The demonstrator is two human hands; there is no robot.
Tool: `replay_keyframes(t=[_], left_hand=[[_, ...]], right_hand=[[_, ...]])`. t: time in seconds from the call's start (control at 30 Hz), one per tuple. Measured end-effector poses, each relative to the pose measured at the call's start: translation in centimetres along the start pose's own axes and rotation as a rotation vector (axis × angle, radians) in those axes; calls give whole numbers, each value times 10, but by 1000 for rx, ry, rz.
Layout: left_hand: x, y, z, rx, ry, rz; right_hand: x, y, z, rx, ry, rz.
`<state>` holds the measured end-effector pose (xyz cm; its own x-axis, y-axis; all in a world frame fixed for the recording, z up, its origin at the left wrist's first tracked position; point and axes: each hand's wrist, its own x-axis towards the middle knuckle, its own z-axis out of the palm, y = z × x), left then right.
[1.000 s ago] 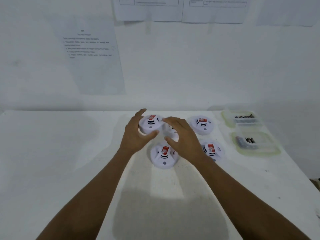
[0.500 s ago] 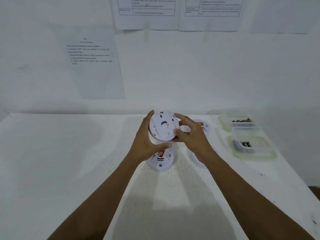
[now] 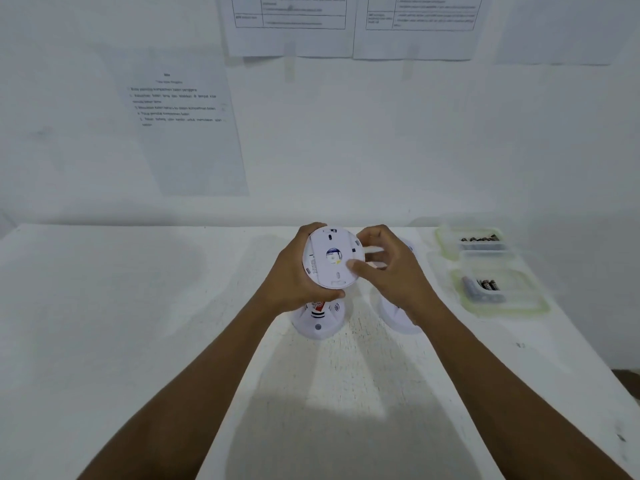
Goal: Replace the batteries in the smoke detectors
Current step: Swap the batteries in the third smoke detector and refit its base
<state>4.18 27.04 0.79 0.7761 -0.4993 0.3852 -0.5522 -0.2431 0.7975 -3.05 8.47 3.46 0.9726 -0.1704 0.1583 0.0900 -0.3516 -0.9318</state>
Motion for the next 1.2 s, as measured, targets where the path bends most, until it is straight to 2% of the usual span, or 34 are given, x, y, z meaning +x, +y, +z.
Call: replay_keyframes(t=[0.07, 0.17, 0.37, 0.53, 0.7, 0.8, 1.0, 1.2], left_hand=[[1, -1, -1, 1, 8, -1], [0, -1, 0, -15, 39, -16], [2, -2, -5, -37, 63, -34], [-2, -9, -11, -70, 62, -43], [-4, -18, -10, -132, 79, -105], [-6, -20, -18, -88, 100, -93], [-13, -36, -36, -16, 117, -128], [-34, -65, -69, 27, 171, -197]], right_hand=[[1, -1, 5, -166, 99, -105], [3, 1, 19, -296, 95, -155], [5, -12, 44, -224, 119, -137], [11, -15, 49, -264, 44, -181], [22, -17, 49, -579, 45, -273], [25, -22, 62, -667, -2, -275], [36, -31, 77, -509, -145, -226], [78, -23, 74, -256, -76, -222]])
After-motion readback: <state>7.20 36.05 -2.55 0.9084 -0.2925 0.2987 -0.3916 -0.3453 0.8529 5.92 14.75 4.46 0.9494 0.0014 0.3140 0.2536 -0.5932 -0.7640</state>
